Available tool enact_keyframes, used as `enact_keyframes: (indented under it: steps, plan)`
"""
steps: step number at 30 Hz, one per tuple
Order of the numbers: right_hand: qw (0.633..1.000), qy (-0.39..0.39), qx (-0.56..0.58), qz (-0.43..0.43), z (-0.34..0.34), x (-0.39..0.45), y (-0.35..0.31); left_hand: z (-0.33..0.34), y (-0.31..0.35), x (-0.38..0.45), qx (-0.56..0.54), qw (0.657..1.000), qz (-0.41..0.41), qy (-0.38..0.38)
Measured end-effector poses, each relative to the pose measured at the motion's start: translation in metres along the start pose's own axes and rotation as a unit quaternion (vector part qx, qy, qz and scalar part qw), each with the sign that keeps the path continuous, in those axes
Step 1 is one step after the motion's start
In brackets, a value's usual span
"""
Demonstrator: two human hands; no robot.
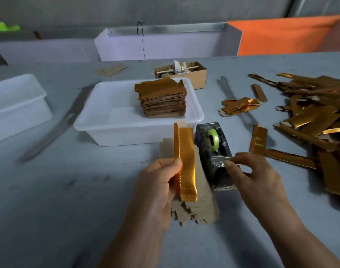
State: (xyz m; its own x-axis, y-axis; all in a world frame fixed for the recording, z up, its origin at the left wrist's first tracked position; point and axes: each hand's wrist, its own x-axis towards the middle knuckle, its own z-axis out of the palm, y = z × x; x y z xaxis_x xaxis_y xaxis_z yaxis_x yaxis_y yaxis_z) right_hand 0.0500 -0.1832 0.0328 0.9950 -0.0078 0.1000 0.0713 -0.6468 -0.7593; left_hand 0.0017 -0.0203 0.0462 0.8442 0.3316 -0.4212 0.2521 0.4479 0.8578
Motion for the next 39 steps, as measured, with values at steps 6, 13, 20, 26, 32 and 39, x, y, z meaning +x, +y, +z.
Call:
enact_keyframes:
  steps: [6,13,20,26,32,39]
  plan:
    - [0.975,-0.076,0.156,0.137,-0.001,0.009,-0.003,0.020,-0.007,-0.002,0.010,0.999,-0.006,-0.041]
    - [0.950,-0.093,0.218,0.203,0.001,0.015,-0.003,0.031,-0.019,0.002,0.055,0.998,0.007,-0.043]
    - [0.917,-0.108,0.309,0.227,0.001,0.014,0.000,0.036,-0.037,0.001,0.086,0.996,0.023,-0.023]
    - [0.871,-0.133,0.414,0.231,-0.008,0.014,-0.004,0.036,-0.039,0.000,0.091,0.995,0.022,-0.024]
    - [0.975,-0.023,0.179,0.126,0.000,-0.006,0.004,0.033,-0.035,0.003,0.064,0.998,-0.002,-0.027]
    - [0.995,0.041,0.081,0.050,0.014,-0.016,0.012,0.036,-0.032,0.003,0.087,0.993,0.055,-0.052]
